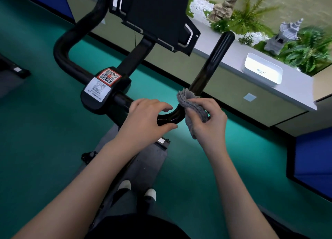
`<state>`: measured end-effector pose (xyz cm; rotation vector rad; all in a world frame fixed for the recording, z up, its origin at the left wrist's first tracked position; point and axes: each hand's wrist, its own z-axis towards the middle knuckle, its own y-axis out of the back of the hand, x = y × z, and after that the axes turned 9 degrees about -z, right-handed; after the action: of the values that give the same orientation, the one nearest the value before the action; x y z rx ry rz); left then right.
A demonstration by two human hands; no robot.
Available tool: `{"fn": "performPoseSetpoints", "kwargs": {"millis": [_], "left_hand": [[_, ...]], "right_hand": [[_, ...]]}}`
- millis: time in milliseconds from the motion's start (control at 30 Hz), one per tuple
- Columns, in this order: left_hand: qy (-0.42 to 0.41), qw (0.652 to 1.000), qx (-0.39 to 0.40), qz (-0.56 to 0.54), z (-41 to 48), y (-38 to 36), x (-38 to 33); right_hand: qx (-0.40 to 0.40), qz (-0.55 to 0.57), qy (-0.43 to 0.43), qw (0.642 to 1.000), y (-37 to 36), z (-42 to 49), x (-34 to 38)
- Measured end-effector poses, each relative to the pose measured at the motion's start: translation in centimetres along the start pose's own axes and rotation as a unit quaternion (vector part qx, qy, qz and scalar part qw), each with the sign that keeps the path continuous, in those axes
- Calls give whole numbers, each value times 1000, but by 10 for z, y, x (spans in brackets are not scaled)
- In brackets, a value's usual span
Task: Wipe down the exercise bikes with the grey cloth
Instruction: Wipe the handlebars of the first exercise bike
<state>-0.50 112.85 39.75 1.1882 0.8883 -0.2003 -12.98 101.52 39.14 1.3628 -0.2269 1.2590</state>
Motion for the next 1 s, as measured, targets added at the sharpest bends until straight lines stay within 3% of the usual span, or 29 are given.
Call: {"fn": "performPoseSetpoints", "kwargs": {"millis": [233,400,533,800,900,1000], "left_hand": [[-25,1000,14,5,-4,0,6],[-53,998,29,-9,-6,2,12],[-76,997,33,3,-4,3,13],[-82,995,47,15,0,8,18],[-83,995,53,6,0,11,19],[-82,995,58,-12,-1,13,20]], "right_hand": [[-34,58,-49,997,-7,-18,4],[-120,99,-98,983,-3,-7,1],[-117,83,-110,984,-18,-12,2],[-155,167,-145,963,-52,-65,17],[-175,221,-182,942,-51,-68,14],[-224,297,-250,894,-44,-55,0]]}}
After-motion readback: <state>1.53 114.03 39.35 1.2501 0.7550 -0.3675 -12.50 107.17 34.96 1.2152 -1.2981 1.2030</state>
